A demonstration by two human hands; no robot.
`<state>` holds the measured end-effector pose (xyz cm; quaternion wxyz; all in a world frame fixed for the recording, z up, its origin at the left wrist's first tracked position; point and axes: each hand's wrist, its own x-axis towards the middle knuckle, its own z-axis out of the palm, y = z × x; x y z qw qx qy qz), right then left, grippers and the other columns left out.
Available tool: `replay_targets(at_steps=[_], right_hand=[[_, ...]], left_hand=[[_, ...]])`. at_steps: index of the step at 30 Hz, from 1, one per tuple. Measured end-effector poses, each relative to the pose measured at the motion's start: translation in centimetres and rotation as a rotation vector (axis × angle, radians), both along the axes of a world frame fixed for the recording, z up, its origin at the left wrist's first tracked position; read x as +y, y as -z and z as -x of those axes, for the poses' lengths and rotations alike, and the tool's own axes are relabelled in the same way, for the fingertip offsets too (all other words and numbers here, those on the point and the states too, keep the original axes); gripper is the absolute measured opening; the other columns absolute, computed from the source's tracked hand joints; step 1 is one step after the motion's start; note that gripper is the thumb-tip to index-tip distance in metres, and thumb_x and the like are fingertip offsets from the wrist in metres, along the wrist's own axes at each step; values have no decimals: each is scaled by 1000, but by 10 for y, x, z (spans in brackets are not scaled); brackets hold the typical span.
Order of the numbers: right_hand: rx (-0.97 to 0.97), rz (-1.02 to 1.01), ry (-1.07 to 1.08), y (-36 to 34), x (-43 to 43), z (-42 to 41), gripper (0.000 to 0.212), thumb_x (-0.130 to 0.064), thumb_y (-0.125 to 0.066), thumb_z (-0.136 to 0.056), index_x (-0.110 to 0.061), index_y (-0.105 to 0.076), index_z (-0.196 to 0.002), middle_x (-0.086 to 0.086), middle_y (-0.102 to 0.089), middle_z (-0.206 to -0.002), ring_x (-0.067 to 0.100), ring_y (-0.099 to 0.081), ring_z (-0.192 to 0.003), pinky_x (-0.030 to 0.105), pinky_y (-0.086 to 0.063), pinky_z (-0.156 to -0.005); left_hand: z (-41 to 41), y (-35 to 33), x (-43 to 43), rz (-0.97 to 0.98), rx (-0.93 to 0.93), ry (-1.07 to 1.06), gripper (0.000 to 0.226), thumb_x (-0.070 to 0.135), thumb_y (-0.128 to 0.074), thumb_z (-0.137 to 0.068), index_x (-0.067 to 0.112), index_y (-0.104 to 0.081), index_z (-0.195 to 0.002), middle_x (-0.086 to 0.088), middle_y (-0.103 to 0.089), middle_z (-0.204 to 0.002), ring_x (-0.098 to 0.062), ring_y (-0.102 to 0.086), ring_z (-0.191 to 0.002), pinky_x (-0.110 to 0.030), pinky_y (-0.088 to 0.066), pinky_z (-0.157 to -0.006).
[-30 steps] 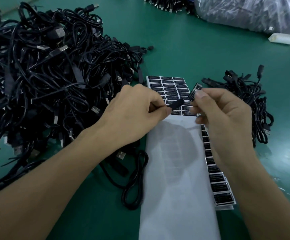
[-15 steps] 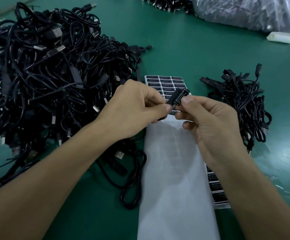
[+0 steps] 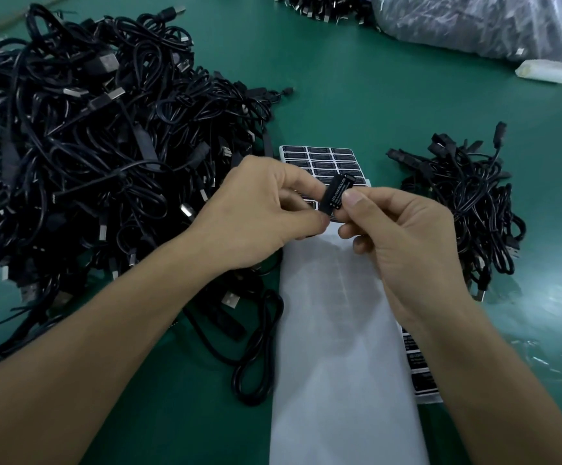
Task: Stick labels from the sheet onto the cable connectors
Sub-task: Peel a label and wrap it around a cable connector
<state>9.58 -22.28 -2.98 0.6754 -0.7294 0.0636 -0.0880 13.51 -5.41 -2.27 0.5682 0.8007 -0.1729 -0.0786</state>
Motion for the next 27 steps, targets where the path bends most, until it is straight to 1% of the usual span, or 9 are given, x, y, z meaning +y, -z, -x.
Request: replay_targets(at_steps=[2,4,8,11,13,17,21,23,27], right_hand=[[3,16,1,0,1,0,12,-16,-70,-92,-17,-75,-81,2,-74,-73,7,-63,-61,17,-46,-53],[-2,31,7,0,3,1,14,-16,-70,-92,-18,-75,-79,1,-73,-71,6,-62,-60,17,-45,-53],[-13,74,38,1,5,0,16,-17,-70,-92,-19,-74,-77,-1,-73,-69,5,-62,-58,14,-44,-53],[-20,75,58,0,8,0,17,-16,-71,-92,-19,-74,-76,-2,-72,-68,4,-61,-56,13,-44,-53],[-24,73,62,0,9,0,16,-16,-71,-91,-18,-74,-75,-2,-72,-67,4,-60,-56,13,-43,-52],[-21,64,67,0,10,0,17,-16,-72,-91,-18,-73,-74,-1,-71,-66,4,-59,-55,13,-43,-52],[-33,78,74,0,10,0,15,-16,-72,-90,-18,-74,-75,-2,-70,-64,3,-59,-55,13,-43,-52],[-43,92,81,0,11,0,15,-17,-73,-90,-18,-74,-75,-4,-68,-61,1,-58,-53,13,-43,-52],[-66,114,94,0,12,0,16,-18,-73,-89,-20,-74,-74,-6,-66,-56,-1,-55,-49,12,-43,-52]], left_hand=[[0,1,0,-11,3,-13,23,13,-79,-79,35,-77,-86,2,-75,-66,-7,-64,-60,-21,-54,-67],[1,3,-1,-21,-2,-25,22,14,-79,-79,34,-76,-87,3,-75,-66,-6,-65,-60,-19,-53,-67],[2,3,-3,-30,-20,-53,23,14,-79,-79,34,-75,-90,6,-74,-64,-2,-62,-55,-13,-49,-58],[3,3,-4,-27,-12,-65,20,12,-78,-79,25,-76,-94,7,-73,-61,4,-57,-48,-6,-41,-52],[2,3,-5,-28,-4,-70,20,11,-79,-79,22,-75,-96,7,-72,-61,4,-58,-49,-6,-41,-53],[1,3,-5,-24,14,-69,19,13,-80,-80,22,-75,-95,6,-73,-62,-1,-65,-57,-12,-49,-62],[1,3,-5,-9,28,-64,17,13,-80,-80,23,-74,-93,4,-73,-63,-3,-65,-57,-18,-51,-66],[1,2,-5,5,31,-63,17,13,-80,-80,25,-74,-89,1,-74,-64,-4,-66,-58,-24,-54,-69],[2,0,-5,29,50,-68,17,10,-80,-80,24,-75,-88,-4,-74,-66,-9,-65,-59,-42,-58,-75]])
